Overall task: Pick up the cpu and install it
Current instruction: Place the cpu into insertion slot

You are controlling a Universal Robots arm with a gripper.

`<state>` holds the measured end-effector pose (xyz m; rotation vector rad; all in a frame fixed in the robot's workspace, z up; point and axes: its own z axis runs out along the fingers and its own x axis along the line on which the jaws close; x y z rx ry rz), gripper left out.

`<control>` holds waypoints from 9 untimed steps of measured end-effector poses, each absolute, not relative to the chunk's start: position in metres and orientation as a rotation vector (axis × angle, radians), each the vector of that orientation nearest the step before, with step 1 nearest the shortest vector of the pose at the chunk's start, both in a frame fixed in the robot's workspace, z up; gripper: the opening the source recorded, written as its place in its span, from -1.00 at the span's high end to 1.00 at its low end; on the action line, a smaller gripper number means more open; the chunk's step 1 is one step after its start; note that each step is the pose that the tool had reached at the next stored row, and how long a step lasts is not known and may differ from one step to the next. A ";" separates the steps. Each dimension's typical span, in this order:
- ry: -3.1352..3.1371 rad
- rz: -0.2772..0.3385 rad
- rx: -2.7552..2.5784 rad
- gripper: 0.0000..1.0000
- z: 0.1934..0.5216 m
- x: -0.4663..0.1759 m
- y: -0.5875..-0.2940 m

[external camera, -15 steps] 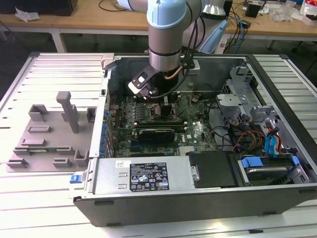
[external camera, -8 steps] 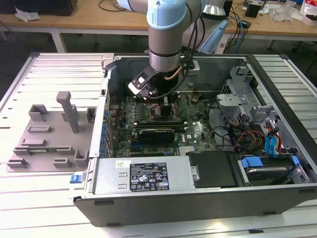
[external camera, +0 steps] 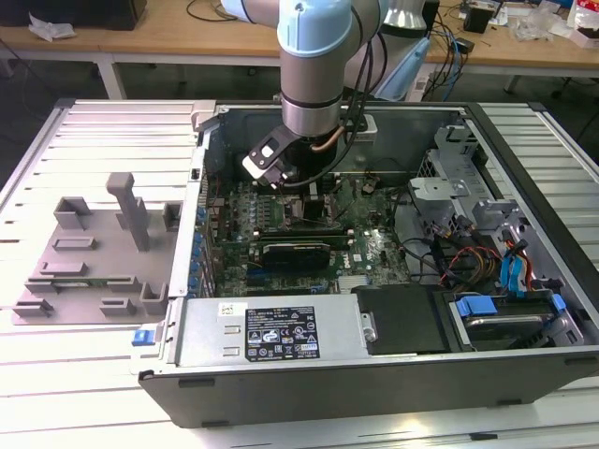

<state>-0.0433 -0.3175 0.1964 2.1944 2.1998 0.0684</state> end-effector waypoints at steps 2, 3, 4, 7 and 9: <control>2.199 0.068 2.195 -0.09 0.196 -0.043 -0.318; 2.195 0.068 2.199 -0.09 0.195 -0.043 -0.317; 2.194 0.068 2.200 -0.09 0.195 -0.043 -0.317; 2.192 0.068 2.202 -0.09 0.195 -0.043 -0.317; 2.192 0.068 2.202 -0.09 0.195 -0.043 -0.318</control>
